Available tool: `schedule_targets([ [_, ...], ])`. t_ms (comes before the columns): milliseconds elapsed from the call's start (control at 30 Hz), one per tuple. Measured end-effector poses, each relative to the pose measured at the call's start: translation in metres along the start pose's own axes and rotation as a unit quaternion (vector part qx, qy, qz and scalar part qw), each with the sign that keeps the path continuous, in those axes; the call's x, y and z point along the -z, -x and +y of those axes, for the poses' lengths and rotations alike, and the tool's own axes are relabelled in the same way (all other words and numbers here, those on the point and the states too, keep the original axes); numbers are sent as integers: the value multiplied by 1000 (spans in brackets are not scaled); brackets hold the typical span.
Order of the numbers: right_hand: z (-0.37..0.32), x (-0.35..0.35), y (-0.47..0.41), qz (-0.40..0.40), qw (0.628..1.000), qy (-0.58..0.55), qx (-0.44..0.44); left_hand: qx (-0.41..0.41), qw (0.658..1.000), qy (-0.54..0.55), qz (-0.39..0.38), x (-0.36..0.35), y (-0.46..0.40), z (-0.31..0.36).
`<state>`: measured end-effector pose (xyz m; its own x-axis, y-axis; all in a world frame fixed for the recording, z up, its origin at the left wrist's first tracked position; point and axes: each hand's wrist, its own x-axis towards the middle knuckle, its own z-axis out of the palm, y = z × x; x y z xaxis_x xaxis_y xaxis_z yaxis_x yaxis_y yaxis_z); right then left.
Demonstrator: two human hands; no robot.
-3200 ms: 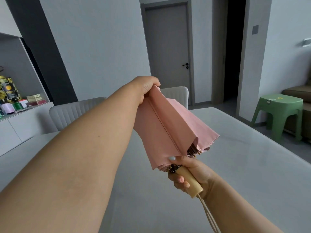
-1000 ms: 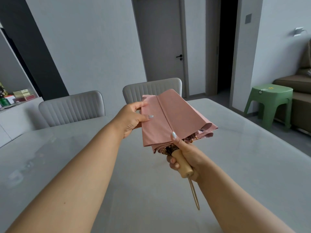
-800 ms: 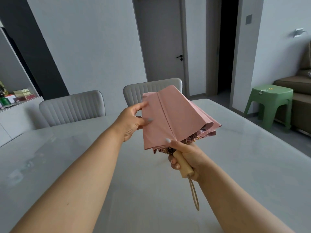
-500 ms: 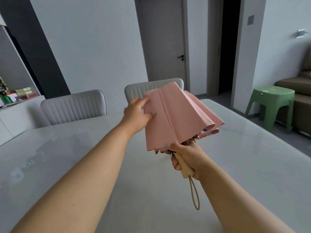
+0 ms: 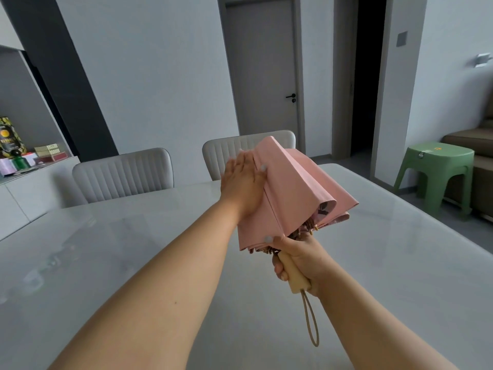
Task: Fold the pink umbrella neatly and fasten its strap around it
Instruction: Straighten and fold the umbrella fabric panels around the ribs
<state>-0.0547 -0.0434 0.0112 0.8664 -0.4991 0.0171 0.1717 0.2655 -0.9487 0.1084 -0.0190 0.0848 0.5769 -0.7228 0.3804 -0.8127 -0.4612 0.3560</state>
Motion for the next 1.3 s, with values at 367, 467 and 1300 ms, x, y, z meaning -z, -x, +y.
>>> schedule_targets([
  [367, 0, 4, -2, -9, 998, 69, -10, 176, 850, 496, 30, -12, 9, 4],
  [467, -2, 0, 0, -6, 996, 83, -21, 177, 825, 535, 47, -14, 7, -2],
  [1300, 7, 0, -11, 81, 989, 121, -17, 206, 931, 292, 75, 0, -11, -4],
])
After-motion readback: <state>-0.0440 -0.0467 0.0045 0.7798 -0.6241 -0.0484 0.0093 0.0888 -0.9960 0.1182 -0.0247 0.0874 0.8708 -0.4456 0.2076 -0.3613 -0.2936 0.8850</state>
